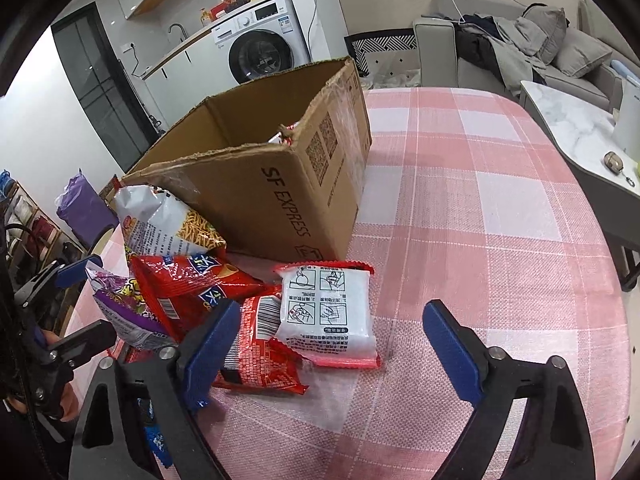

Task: Organize snacks
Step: 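Move both grippers back toward the snack pile beside the box, then grasp the white-and-red snack packet with the right gripper while the left gripper grasps a white chip bag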

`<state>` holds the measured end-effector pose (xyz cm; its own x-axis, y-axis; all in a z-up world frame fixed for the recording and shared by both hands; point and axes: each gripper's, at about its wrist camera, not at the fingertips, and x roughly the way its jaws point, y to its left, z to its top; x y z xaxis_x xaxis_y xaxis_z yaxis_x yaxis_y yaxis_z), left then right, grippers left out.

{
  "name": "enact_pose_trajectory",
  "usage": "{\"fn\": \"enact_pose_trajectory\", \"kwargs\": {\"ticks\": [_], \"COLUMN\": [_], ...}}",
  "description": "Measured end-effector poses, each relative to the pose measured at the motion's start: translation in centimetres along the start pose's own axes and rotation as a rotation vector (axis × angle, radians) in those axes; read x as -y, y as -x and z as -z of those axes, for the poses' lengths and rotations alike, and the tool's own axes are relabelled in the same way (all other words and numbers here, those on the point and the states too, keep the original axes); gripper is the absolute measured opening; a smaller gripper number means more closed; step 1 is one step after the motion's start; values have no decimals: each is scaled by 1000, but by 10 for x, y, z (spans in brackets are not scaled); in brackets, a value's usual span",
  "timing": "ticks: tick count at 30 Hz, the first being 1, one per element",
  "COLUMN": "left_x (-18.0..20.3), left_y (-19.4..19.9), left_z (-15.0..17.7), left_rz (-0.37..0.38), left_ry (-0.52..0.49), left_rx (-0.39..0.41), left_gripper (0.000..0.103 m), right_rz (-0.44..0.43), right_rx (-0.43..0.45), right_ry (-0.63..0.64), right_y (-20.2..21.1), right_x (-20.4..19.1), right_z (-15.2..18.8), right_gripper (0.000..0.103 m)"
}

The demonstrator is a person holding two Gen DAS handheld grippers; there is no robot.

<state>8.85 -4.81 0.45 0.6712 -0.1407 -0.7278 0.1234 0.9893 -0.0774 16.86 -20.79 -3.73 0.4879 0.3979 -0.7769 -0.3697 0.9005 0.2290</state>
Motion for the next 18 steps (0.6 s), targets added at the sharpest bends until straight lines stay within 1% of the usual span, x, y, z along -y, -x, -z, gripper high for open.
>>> {"fn": "enact_pose_trajectory", "kwargs": {"ticks": [1, 3, 8, 16, 18], "left_x": [0, -1, -6, -9, -9], "left_y": [-1, -5, -13, -20, -21], "left_z": [0, 0, 3, 3, 4], "left_rz": [3, 3, 6, 12, 17], "left_ry": [4, 9, 24, 28, 27], "left_rx": [-4, -12, -24, -36, -37], "left_gripper": [103, 103, 103, 102, 100], "right_rz": [-8, -19, -28, -71, -74], "right_rx": [-4, -9, -18, -17, -15], "right_ry": [-6, -12, -22, -65, -71], "right_y": [-2, -5, -13, -19, -20], "right_x": [1, 2, 4, 11, 12], "right_z": [0, 2, 3, 2, 2], "right_gripper": [86, 83, 82, 73, 70]}}
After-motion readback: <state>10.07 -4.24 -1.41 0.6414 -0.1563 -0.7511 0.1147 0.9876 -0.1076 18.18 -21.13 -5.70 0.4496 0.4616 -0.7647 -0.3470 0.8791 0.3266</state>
